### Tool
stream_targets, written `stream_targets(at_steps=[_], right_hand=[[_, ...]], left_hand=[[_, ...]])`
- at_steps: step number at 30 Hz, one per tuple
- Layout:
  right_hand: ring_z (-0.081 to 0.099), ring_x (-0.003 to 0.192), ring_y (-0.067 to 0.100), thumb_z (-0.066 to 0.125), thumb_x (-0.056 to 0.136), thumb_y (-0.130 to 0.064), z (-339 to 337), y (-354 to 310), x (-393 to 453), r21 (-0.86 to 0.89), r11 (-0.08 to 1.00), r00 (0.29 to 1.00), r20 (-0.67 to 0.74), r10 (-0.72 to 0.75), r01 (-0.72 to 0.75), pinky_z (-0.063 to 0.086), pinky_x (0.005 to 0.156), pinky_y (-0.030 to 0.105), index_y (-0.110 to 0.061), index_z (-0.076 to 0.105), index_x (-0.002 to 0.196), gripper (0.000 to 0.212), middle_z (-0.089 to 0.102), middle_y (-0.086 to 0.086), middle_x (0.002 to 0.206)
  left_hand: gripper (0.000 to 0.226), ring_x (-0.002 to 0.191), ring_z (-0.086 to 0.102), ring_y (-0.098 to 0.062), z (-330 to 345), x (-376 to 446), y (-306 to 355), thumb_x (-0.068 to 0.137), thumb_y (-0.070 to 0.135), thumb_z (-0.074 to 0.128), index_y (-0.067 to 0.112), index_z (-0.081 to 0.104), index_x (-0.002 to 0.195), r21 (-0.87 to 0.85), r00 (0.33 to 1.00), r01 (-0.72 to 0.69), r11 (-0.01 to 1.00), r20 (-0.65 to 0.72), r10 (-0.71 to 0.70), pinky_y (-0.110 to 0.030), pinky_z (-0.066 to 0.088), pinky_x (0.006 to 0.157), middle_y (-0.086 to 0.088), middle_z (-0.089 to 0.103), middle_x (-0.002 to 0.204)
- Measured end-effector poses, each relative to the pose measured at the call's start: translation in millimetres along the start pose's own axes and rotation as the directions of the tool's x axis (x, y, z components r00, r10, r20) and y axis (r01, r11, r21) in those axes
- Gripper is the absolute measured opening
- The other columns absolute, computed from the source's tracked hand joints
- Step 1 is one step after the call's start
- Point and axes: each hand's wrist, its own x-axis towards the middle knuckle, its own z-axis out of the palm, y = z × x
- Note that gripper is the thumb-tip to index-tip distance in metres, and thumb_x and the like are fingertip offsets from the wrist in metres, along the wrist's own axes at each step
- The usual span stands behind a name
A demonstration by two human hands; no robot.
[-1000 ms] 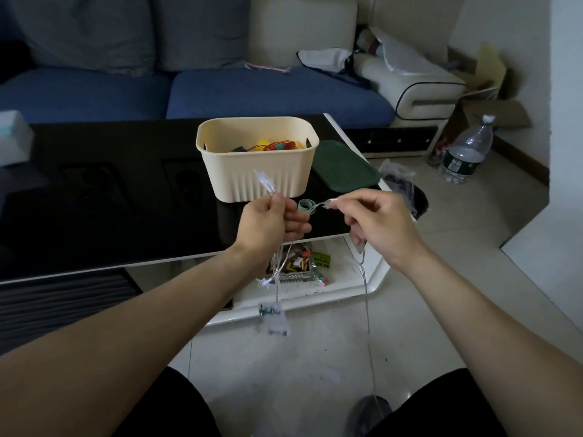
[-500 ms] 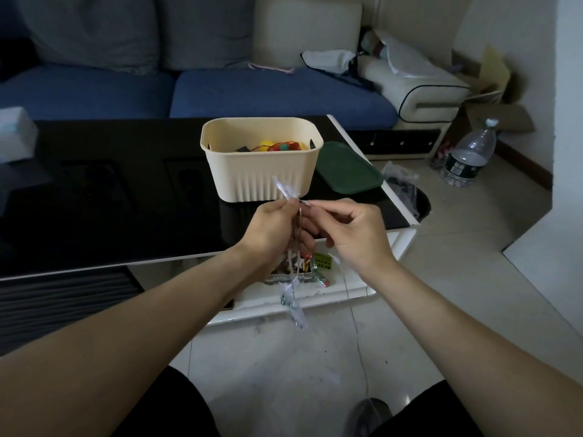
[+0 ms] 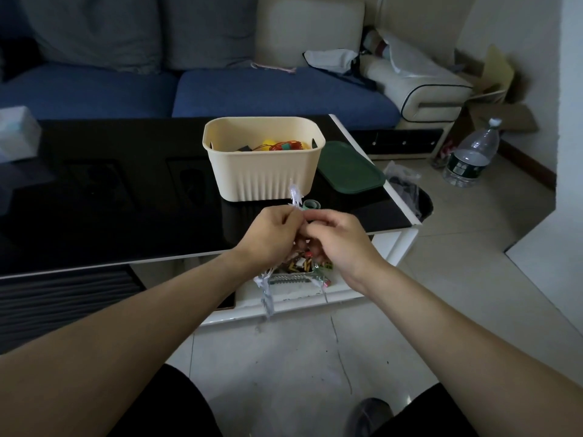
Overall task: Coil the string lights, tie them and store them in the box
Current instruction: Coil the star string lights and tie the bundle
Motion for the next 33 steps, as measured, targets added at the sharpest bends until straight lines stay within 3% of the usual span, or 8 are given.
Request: stream_targets(at_steps=[2,4,7,13,18,22,29,33], right_hand=[[0.041,0.050,0.011,0.058,0.094,-0.011,-4.7,-3.7,1.4,0.112,0.986,0.990,0.087,0.110,-0.120,0.028,0.046,0.023,-0.007,0.069,0.093,0.012,0.059,0.009,0.069],[0.035,0.051,0.010,0.057,0.095,-0.018,-11.3,-4.6,5.1,0.251,0.939,0.963,0.189,0.191,-0.236,0.022,0.047,0.023,-0.008,0.061,0.083,0.017,0.057,0.004,0.070],[0.033,0.050,0.007,0.060,0.097,-0.024,-14.8,-1.1,9.3,0.368,0.886,0.955,0.202,0.218,-0.281,0.022,0.044,0.020,-0.012,0.062,0.087,0.016,0.058,-0.002,0.073],[0.037,0.050,0.007,0.057,0.100,-0.018,-7.8,3.6,11.5,0.385,0.897,0.973,0.160,0.166,-0.217,0.027,0.041,0.017,-0.012,0.064,0.088,0.016,0.054,0.001,0.068],[0.043,0.052,0.010,0.059,0.099,-0.019,-7.6,4.7,9.3,0.345,0.890,0.951,0.195,0.242,-0.297,0.030,0.045,0.020,-0.009,0.068,0.090,0.016,0.058,0.003,0.065],[0.049,0.057,0.012,0.057,0.098,-0.007,-8.3,4.2,9.9,0.381,0.900,0.977,0.117,0.180,-0.212,0.032,0.047,0.021,-0.007,0.065,0.122,0.025,0.061,0.007,0.071],[0.053,0.048,0.009,0.065,0.093,-0.003,-2.6,3.7,6.9,0.367,0.926,0.992,-0.056,0.110,-0.082,0.037,0.045,0.020,-0.012,0.070,0.099,0.012,0.062,0.008,0.069],[0.054,0.047,0.010,0.066,0.093,-0.003,0.1,3.0,5.5,0.362,0.931,0.992,-0.095,0.086,-0.046,0.041,0.045,0.021,-0.011,0.069,0.097,0.009,0.061,0.007,0.065]], left_hand=[[0.035,0.039,0.044,-0.011,0.3,-0.1,-1.5,0.104,0.017,0.044,0.009,0.056,0.071,0.043,0.999,-0.033,0.999,0.015,0.032,-0.025,0.038,0.043,0.004,0.055,0.049],[0.035,0.038,0.040,-0.012,0.1,0.0,-1.9,0.104,0.016,0.043,0.009,0.055,0.072,0.005,0.999,-0.029,1.000,0.041,0.029,-0.026,0.036,0.042,0.001,0.050,0.050],[0.033,0.041,0.037,-0.016,-0.5,1.7,-2.1,0.106,0.017,0.041,0.004,0.058,0.081,-0.148,0.996,0.044,0.988,0.078,-0.032,-0.026,0.035,0.042,-0.002,0.046,0.053],[0.037,0.039,0.041,-0.016,5.4,0.7,2.6,0.107,0.018,0.037,0.004,0.053,0.075,-0.360,0.986,0.157,0.920,0.105,-0.127,-0.024,0.041,0.042,-0.007,0.051,0.057],[0.035,0.043,0.041,-0.018,5.9,1.4,-3.5,0.106,0.021,0.040,0.005,0.051,0.077,-0.288,0.987,0.143,0.947,0.108,-0.116,-0.024,0.039,0.043,-0.007,0.051,0.057],[0.034,0.045,0.040,-0.019,3.8,1.9,-6.3,0.106,0.022,0.042,0.004,0.055,0.080,-0.255,0.984,0.143,0.956,0.141,-0.109,-0.027,0.040,0.045,-0.008,0.051,0.062],[0.035,0.046,0.041,-0.019,4.4,5.0,-7.5,0.103,0.022,0.045,0.004,0.059,0.077,-0.311,0.977,0.193,0.930,0.143,-0.155,-0.029,0.038,0.051,-0.011,0.054,0.067],[0.036,0.044,0.042,-0.019,6.4,5.9,-7.6,0.102,0.021,0.044,0.003,0.060,0.075,-0.340,0.977,0.202,0.919,0.140,-0.163,-0.030,0.039,0.052,-0.012,0.054,0.066]])
